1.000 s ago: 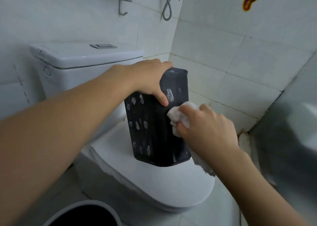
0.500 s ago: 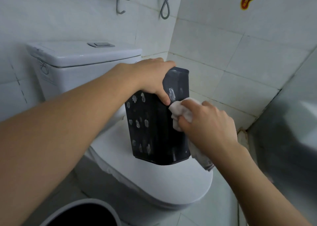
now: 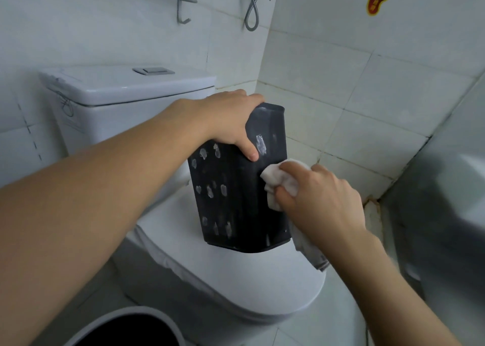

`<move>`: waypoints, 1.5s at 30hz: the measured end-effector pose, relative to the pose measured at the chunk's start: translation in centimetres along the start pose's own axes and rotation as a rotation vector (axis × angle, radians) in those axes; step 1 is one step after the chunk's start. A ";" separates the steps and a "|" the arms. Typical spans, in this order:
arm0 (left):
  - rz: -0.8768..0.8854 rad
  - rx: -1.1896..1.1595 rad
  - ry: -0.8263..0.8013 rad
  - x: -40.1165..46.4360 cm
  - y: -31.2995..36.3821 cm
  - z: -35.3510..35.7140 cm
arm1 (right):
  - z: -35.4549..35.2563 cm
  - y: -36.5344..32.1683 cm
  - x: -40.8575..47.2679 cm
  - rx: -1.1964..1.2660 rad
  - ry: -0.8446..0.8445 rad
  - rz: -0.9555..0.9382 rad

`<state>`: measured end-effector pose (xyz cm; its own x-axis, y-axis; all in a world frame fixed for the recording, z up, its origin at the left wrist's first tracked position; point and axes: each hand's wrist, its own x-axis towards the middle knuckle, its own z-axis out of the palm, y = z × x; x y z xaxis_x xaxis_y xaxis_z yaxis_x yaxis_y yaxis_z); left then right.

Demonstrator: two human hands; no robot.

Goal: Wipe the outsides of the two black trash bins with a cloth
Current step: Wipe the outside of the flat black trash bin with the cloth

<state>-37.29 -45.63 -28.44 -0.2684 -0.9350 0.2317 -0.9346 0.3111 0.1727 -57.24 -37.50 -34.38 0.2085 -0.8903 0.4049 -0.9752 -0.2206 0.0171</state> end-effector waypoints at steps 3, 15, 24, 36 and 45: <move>0.002 -0.007 -0.006 0.1 -0.3 0.0 | -0.3 -0.9 -1.0 -0.055 0.001 -0.039; 0.010 -0.013 -0.011 -0.2 0.0 -0.1 | -0.3 0.8 -0.4 -0.116 -0.006 0.007; 0.023 0.004 -0.017 0.1 0.7 0.0 | -0.8 -1.8 -1.0 -0.097 0.024 -0.101; -0.008 0.012 -0.007 -0.1 0.2 0.0 | -0.7 -1.3 -1.4 0.067 -0.004 -0.043; -0.008 -0.004 0.002 -0.5 -0.6 0.0 | 0.1 0.9 0.1 0.023 -0.033 0.043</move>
<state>-36.60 -45.38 -28.66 -0.2608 -0.9369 0.2327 -0.9357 0.3047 0.1781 -58.08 -37.80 -34.43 0.1695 -0.9117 0.3743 -0.9814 -0.1910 -0.0208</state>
